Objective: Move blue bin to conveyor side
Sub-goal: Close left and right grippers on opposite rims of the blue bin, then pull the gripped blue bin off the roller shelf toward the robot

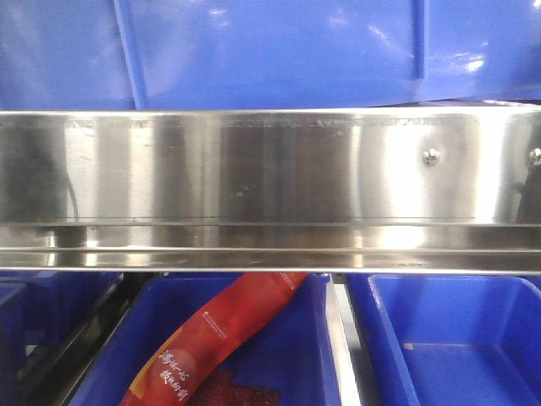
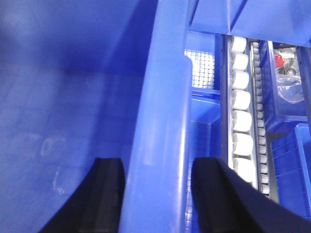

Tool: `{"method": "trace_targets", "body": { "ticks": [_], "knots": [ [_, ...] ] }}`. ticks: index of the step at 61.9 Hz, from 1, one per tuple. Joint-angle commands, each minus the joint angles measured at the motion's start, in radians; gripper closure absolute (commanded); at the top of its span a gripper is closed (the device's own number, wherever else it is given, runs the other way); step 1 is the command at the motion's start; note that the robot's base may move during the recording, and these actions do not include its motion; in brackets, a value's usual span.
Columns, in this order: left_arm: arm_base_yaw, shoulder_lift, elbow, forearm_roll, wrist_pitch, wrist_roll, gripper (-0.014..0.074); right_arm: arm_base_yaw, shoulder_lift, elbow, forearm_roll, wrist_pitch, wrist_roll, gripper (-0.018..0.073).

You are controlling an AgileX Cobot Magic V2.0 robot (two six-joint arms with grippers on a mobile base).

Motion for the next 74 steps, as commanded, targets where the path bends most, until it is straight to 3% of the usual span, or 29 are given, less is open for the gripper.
{"method": "trace_targets", "body": {
  "ticks": [1,11,34,54,62,71,74],
  "knots": [
    [-0.005,-0.003,-0.014,-0.01,0.007,-0.009,0.0214,-0.004,-0.013,-0.01,-0.037,-0.016,0.01,0.0637],
    [-0.005,0.027,-0.014,-0.01,0.054,-0.009,0.0214,-0.004,-0.013,-0.01,-0.037,-0.016,0.01,0.0637],
    [-0.005,0.047,-0.014,-0.026,0.044,-0.009,0.0218,-0.004,-0.013,-0.01,-0.037,-0.016,0.01,0.0637],
    [-0.005,0.047,-0.014,-0.026,0.044,-0.009,0.0293,-0.004,-0.013,-0.01,-0.037,-0.016,0.01,0.0637],
    [-0.005,0.047,-0.014,-0.026,0.044,-0.009,0.039,-0.004,-0.013,-0.01,-0.037,-0.016,0.01,0.0637],
    [-0.005,0.047,-0.014,-0.026,0.044,-0.009,0.0623,-0.004,-0.013,-0.01,-0.037,-0.016,0.01,0.0637],
    [-0.005,0.047,-0.014,-0.026,0.044,-0.009,0.0621,-0.004,-0.013,-0.01,-0.037,-0.016,0.01,0.0637]
  ]
}}
